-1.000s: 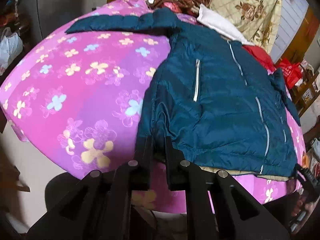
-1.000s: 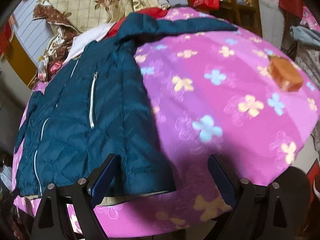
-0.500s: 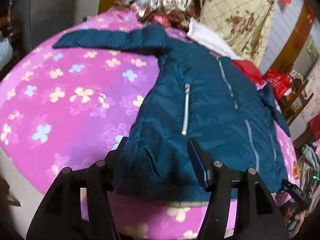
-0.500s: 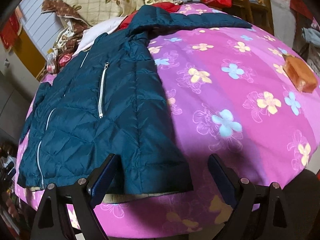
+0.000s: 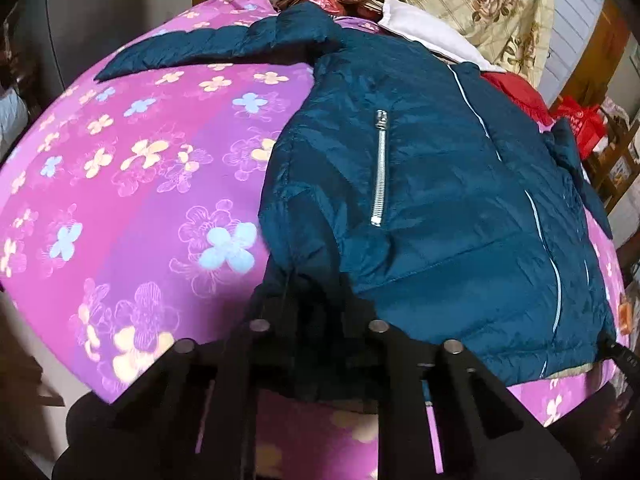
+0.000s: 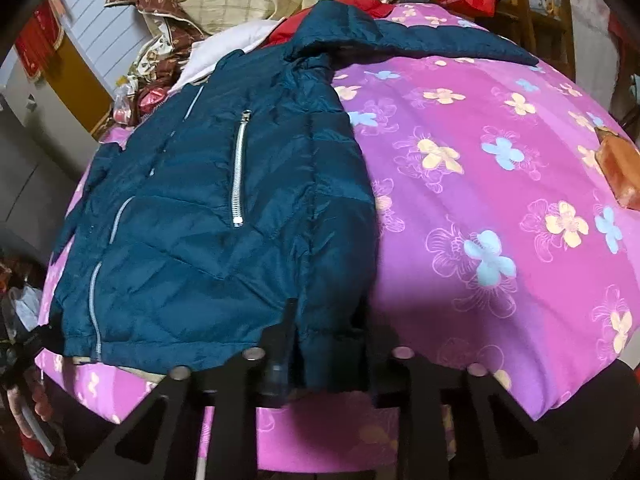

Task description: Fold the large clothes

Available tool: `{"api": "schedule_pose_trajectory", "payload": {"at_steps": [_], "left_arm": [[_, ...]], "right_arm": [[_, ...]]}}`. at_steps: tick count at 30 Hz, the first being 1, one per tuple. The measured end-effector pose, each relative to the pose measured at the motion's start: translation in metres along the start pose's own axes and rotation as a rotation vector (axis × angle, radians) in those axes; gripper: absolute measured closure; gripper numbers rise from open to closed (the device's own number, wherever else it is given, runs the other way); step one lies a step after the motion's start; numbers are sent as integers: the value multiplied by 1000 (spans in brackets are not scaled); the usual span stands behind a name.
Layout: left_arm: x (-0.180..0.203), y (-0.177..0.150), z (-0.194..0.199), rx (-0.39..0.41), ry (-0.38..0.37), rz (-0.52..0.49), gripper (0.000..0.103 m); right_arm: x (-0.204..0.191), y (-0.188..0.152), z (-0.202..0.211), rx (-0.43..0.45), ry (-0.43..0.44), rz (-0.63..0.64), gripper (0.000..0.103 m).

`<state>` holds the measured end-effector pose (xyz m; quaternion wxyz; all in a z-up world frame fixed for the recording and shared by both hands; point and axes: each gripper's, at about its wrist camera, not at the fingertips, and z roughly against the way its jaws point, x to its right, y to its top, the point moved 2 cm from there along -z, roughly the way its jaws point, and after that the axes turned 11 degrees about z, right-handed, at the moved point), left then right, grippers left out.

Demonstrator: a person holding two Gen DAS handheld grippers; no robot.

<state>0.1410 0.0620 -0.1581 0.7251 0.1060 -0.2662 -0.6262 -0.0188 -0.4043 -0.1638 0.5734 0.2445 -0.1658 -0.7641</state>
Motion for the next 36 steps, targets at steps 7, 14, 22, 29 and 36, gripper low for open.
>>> {"api": "schedule_pose_trajectory", "payload": {"at_steps": [7,14,22,29,36], "left_arm": [[13,-17,28,2,-32,-9,92],[10,-33,42,12,-3,-11,92],[2,-37,68,62,16,3,92],[1,-30,101,155,51,19,86],[25,-33,119,191,42,-45,74]], "right_arm": [[3,-5,27,16,39,10,94],[4,-23,39,-4,26,37,95],[3,-21,52,45,-98,78,80],[4,-13,88,238,-223,53,26],[-9,-3,78,202,-173,82,26]]}}
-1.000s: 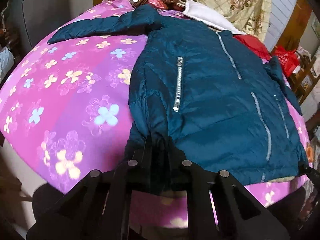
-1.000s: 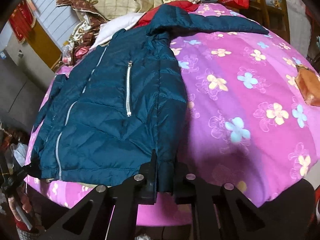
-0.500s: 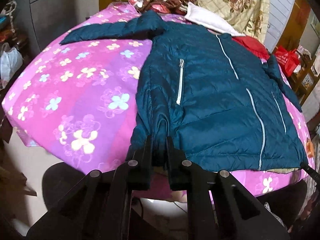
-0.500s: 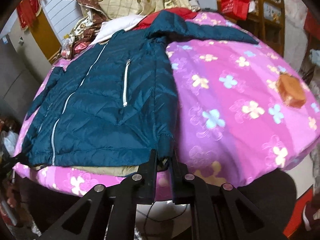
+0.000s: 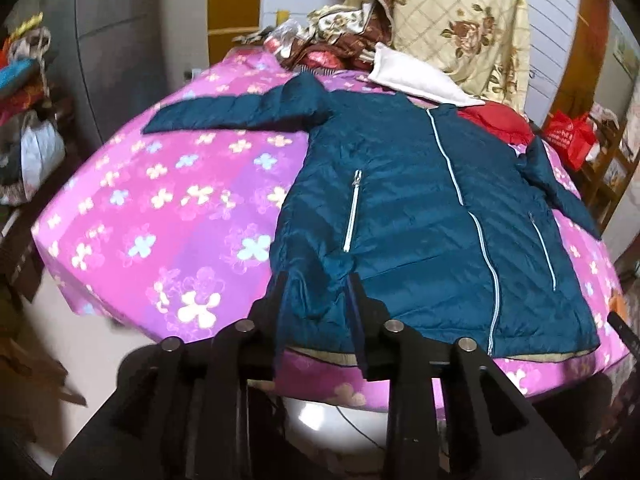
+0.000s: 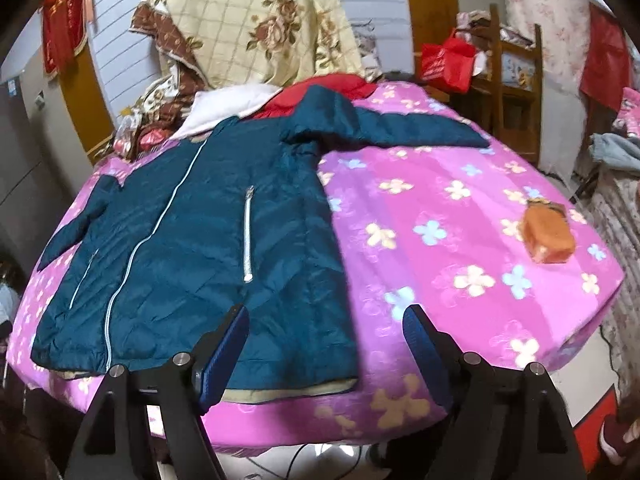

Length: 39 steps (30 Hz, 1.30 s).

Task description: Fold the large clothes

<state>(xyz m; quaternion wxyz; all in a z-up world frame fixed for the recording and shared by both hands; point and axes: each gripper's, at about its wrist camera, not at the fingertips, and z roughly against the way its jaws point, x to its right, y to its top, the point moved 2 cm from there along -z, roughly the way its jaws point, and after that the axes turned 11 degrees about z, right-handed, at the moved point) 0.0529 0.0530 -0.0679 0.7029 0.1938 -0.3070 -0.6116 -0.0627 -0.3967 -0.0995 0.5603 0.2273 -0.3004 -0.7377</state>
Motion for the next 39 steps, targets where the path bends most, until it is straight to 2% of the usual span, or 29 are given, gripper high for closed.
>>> {"api": "schedule_pose_trajectory", "payload": {"at_steps": [4,8,11,15,18,20,21,24,25,27,29,30,33,36,39], "left_arm": [[14,6,14,32,8,-52,71],[21,34,46,87,-37,-56,71],[26,58,89,167,-96,-66,70],[34,81,143,290,-117,-124,60],[36,101,186,398,-105,-152,54],[34,115,210,453,-96,-144,47],[32,123,221,472,-92,-137,45],[27,142,249,529,-104,-107,42],[25,147,255,550,-95,-98,38],[24,151,265,613,-74,-87,36],[18,150,264,642,-58,-76,36],[14,149,259,626,-63,-65,36],[8,143,237,532,-122,-47,36],[12,134,213,456,-125,-46,36],[21,119,190,394,-137,-66,36]], "right_arm": [[-12,2,-5,-20,31,21,26],[-25,28,20,42,33,87,26],[-35,59,59,134,84,101,26],[-53,101,120,272,93,155,26],[-68,139,181,398,68,217,26],[-75,160,216,485,51,242,25],[-78,173,239,534,43,251,22],[-84,201,284,623,54,250,14],[-86,207,294,642,59,247,13],[-88,215,306,667,68,240,11],[-90,214,304,667,79,225,9],[-91,211,295,650,91,214,9],[-92,197,265,558,125,203,9],[-93,182,220,444,160,184,9],[-95,163,188,373,168,178,9]]}}
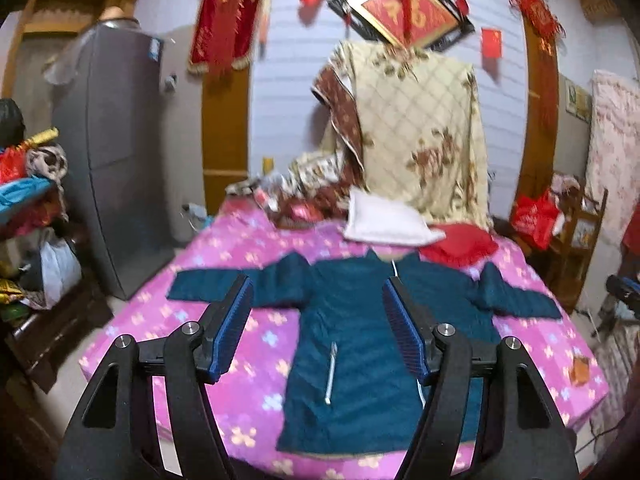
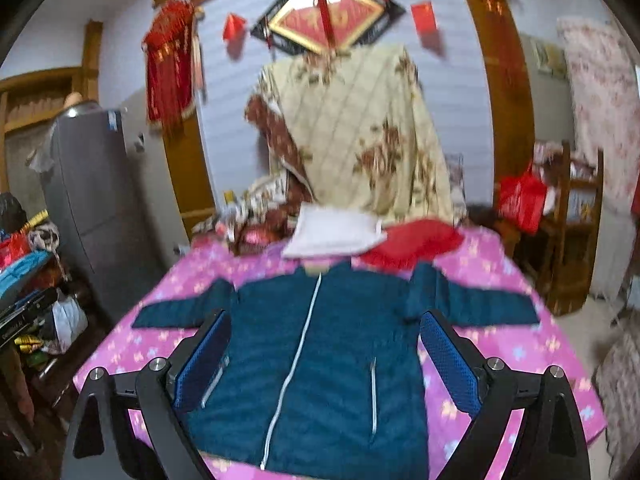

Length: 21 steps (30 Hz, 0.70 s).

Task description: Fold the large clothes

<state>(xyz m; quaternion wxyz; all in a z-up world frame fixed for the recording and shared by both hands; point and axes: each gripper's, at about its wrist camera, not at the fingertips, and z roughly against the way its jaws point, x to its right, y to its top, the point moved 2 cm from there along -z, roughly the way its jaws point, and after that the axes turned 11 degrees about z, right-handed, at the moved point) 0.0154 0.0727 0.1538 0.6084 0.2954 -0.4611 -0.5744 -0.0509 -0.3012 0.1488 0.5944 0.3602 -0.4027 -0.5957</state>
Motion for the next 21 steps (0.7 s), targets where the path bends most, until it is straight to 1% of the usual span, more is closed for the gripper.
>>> {"api": "schedule_pose_trajectory", "payload": {"at_steps": [3,7,12,18,19,21], "left_arm": [[16,-23,-16,-57,4,-52,36],[30,-51,-28,-103,-3,-74,36],[37,-79,-40,-137,18,-49,36],[33,-105,-63,-228,47,-19,36],[31,-108,-66,-233,58,-16,36],[29,-112,-67,-219,88,-23,36]], "right_arm": [[-3,-24,-13,-36,1,-2,9],[-11,-50,-24,-63,-23,21,9],[-17,-69,-38,-96,-28,25,9],[-23,-93,-51,-130,-38,35,9],[-25,-95,-53,-136,-39,38,9],[-28,-101,-58,-151,-41,42,9]]}}
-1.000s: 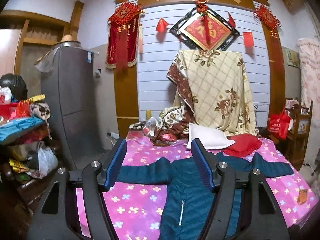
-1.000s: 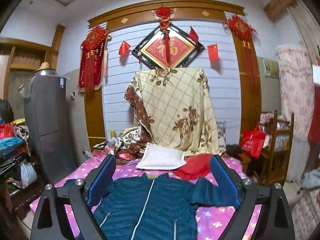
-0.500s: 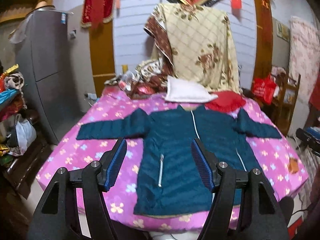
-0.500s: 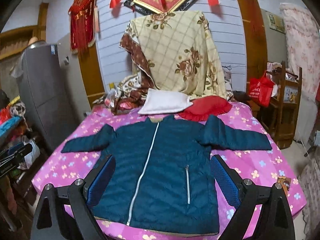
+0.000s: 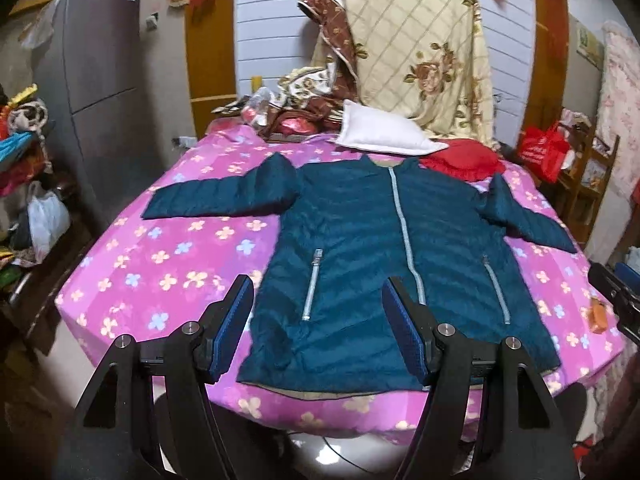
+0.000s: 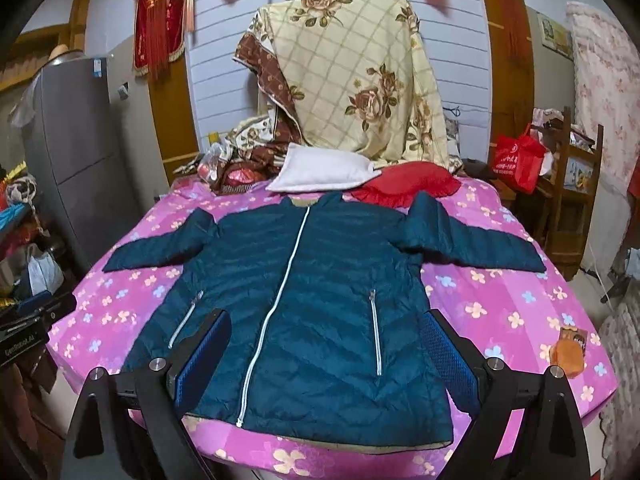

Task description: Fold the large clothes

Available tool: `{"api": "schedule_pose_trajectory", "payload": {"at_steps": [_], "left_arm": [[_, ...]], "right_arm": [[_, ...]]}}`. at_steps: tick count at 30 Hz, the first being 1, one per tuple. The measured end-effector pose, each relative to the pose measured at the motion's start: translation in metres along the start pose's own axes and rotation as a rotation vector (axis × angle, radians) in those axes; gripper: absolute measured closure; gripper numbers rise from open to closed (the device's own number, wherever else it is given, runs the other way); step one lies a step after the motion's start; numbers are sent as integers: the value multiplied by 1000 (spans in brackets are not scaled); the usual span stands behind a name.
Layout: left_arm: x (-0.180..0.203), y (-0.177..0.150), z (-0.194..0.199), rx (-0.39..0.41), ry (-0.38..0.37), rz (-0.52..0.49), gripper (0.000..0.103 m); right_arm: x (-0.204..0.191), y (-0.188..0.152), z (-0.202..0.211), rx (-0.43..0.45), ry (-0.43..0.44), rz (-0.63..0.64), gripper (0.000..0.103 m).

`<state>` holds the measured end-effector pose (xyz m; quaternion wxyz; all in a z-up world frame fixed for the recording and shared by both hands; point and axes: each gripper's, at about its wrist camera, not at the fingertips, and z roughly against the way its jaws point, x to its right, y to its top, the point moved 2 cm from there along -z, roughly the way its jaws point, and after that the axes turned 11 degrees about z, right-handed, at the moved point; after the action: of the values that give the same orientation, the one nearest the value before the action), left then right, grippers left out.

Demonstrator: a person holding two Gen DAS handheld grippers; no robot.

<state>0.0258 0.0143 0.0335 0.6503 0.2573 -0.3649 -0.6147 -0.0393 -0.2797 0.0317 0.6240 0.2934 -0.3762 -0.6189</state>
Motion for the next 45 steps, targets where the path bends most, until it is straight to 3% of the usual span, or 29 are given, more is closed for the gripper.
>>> {"api": "schedule_pose_trajectory", "payload": {"at_steps": [6,18,45], "left_arm": [[-1,-7,-1,43,56,-17,36],[-6,-16,-18,13,91,-32,36],[-33,-42,-143,-226,193,-4,36]], "right_arm": [[-11,-6,-15,-42,6,20,9],[-11,-15,-30,-91,-16,25,9],[-23,-47,-158,-334,37,29,9]]}}
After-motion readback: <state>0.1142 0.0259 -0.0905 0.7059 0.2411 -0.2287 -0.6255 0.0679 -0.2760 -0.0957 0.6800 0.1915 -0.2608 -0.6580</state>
